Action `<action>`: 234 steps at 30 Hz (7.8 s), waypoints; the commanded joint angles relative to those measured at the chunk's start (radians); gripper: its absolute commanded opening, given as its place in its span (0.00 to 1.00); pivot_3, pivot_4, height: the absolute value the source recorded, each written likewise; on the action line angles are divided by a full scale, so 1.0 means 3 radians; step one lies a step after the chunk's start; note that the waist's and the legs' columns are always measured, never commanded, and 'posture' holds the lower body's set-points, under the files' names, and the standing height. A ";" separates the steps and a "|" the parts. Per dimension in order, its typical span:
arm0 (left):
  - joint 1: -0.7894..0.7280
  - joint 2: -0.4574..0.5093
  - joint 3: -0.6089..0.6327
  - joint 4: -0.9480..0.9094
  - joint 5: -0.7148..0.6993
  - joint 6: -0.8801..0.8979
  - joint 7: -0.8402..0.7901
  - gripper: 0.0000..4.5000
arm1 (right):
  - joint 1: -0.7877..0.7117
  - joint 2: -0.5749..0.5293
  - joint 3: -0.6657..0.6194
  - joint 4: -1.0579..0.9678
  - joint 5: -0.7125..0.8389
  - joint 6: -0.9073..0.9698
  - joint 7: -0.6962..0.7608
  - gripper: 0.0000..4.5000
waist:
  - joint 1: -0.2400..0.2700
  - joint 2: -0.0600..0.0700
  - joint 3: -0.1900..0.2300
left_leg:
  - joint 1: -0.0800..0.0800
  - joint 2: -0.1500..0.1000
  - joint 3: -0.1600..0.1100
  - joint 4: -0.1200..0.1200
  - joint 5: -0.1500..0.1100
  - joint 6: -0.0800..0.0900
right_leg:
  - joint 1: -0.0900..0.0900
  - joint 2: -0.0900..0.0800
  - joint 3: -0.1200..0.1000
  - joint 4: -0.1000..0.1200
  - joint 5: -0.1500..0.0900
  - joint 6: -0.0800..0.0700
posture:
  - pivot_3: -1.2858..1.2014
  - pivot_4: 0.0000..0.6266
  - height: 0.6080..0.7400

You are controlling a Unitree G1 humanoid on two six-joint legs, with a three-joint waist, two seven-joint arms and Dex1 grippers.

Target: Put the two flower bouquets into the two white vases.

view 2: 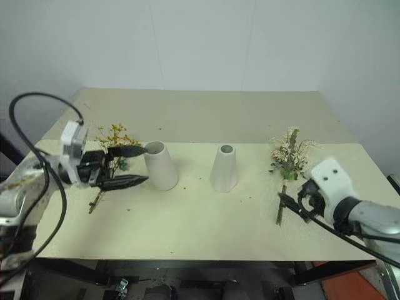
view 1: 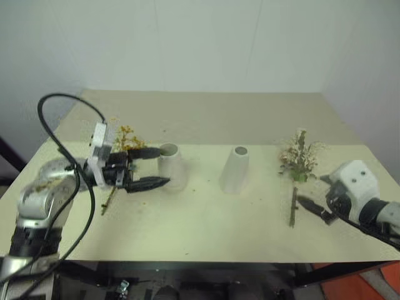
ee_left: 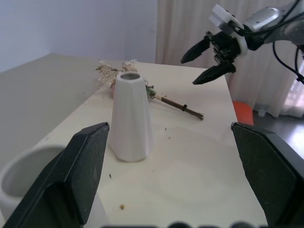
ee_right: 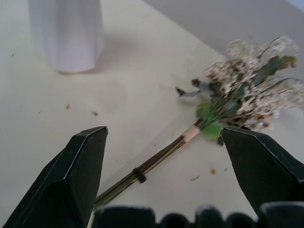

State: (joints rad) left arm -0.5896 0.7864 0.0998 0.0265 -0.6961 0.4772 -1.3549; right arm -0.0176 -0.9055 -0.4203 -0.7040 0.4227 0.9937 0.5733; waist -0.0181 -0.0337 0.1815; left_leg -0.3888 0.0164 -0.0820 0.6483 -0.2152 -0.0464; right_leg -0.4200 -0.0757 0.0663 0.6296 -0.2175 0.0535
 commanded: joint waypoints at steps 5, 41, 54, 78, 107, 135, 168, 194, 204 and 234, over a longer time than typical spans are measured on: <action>-0.1084 -0.0351 -0.0472 0.1440 0.0548 -0.0550 -0.0779 1.00 | -0.0754 -0.0172 0.0245 0.0027 0.0046 0.0552 -0.0250 1.00 | -0.0008 0.0000 0.0001 | -0.0005 -0.0001 0.0000 0.0000 0.0001 0.0001 | -0.0003 0.0000 0.0000 -0.0003 0.0007 0.0007 | 0.52 0.24 1.00; -0.0890 -0.0823 -0.0699 0.1022 0.0932 -0.0935 -0.0529 1.00 | -0.2608 0.0849 0.1056 0.1904 -0.0414 0.2069 -0.1341 1.00 | -0.0092 0.0002 0.0004 | -0.0013 -0.0004 -0.0001 -0.0003 -0.0002 0.0023 | -0.0014 -0.0002 0.0003 0.0004 0.0018 -0.0009 | 0.52 0.24 1.00; -0.0766 -0.0900 -0.0611 0.0907 0.0874 -0.0995 -0.0432 1.00 | -0.2817 0.0976 0.1090 0.2721 -0.0571 0.1917 -0.1283 0.96 | -0.0098 0.0002 0.0004 | -0.0012 -0.0004 -0.0001 -0.0005 -0.0001 0.0024 | -0.0014 -0.0002 0.0003 0.0002 0.0021 -0.0013 | 0.52 0.24 1.00; -0.0847 -0.0834 -0.0476 0.0650 0.0782 -0.0641 -0.0138 1.00 | -0.2852 0.1183 0.0476 0.2097 -0.1014 0.1340 -0.1812 0.05 | -0.0101 0.0011 0.0009 | -0.0013 -0.0005 -0.0001 -0.0006 -0.0001 0.0025 | -0.0016 -0.0002 0.0004 0.0003 0.0021 -0.0011 | 0.52 0.24 1.00; -0.0361 -0.0516 -0.0297 -0.0041 0.0660 -0.0006 0.0363 1.00 | -0.2264 0.2658 0.0653 0.0322 0.0273 -0.1316 -0.1399 0.05 | -0.0169 0.0021 0.0015 | -0.0002 -0.0002 -0.0002 -0.0013 0.0001 0.0027 | -0.0015 0.0001 0.0006 0.0010 0.0018 -0.0005 | 0.52 0.24 1.00; -0.0273 -0.0462 -0.0257 -0.0139 0.0625 -0.0014 0.0428 1.00 | -0.2087 0.2692 0.0858 0.0771 0.0384 -0.1397 -0.1474 0.05 | -0.0168 0.0022 0.0016 | -0.0004 -0.0002 -0.0002 -0.0014 0.0001 0.0027 | -0.0016 0.0001 0.0006 0.0007 0.0016 -0.0003 | 0.52 0.24 1.00; -0.0272 -0.0491 -0.0301 -0.0130 0.0589 -0.0061 0.0469 1.00 | -0.2337 0.2399 0.0661 0.1106 0.0726 -0.1274 -0.1512 0.05 | -0.0167 0.0022 0.0016 | -0.0005 -0.0002 -0.0002 -0.0015 0.0001 0.0028 | -0.0016 0.0001 0.0006 0.0005 0.0011 0.0005 | 0.52 0.24 1.00; -0.0287 -0.0517 -0.0321 -0.0095 0.0608 -0.0087 0.0501 1.00 | -0.1953 0.2413 0.1100 0.0846 0.0393 -0.1742 -0.1177 0.05 | -0.0170 0.0022 0.0016 | -0.0005 -0.0002 -0.0002 -0.0015 0.0001 0.0028 | -0.0016 0.0002 0.0006 0.0002 0.0010 0.0008 | 0.52 0.24 1.00; -0.0273 -0.0514 -0.0312 -0.0101 0.0610 -0.0097 0.0507 1.00 | -0.1836 0.2452 0.1232 0.0978 0.0148 -0.2004 -0.1065 0.05 | -0.0170 0.0022 0.0016 | -0.0005 -0.0001 -0.0002 -0.0015 0.0001 0.0028 | -0.0016 0.0002 0.0006 0.0003 0.0010 0.0008 | 0.52 0.24 1.00; -0.0272 -0.0504 -0.0284 -0.0137 0.0564 -0.0053 0.0543 1.00 | -0.1492 0.2635 0.1396 0.1257 -0.0332 -0.2535 -0.0962 0.12 | -0.0167 0.0022 0.0016 | -0.0004 -0.0002 -0.0002 -0.0015 0.0001 0.0027 | -0.0016 0.0002 0.0006 0.0004 0.0010 0.0008 | 0.52 0.24 1.00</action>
State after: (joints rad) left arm -0.6586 0.6286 -0.0073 0.0130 -0.5111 0.4622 -1.1929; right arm -0.4590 -0.1232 -0.0001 -0.3004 0.3191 0.2757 0.2823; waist -0.0683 -0.0270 0.1864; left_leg -0.3899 0.0159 -0.0825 0.6438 -0.2149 -0.0382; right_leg -0.4248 -0.0752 0.0681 0.6308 -0.2146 0.0559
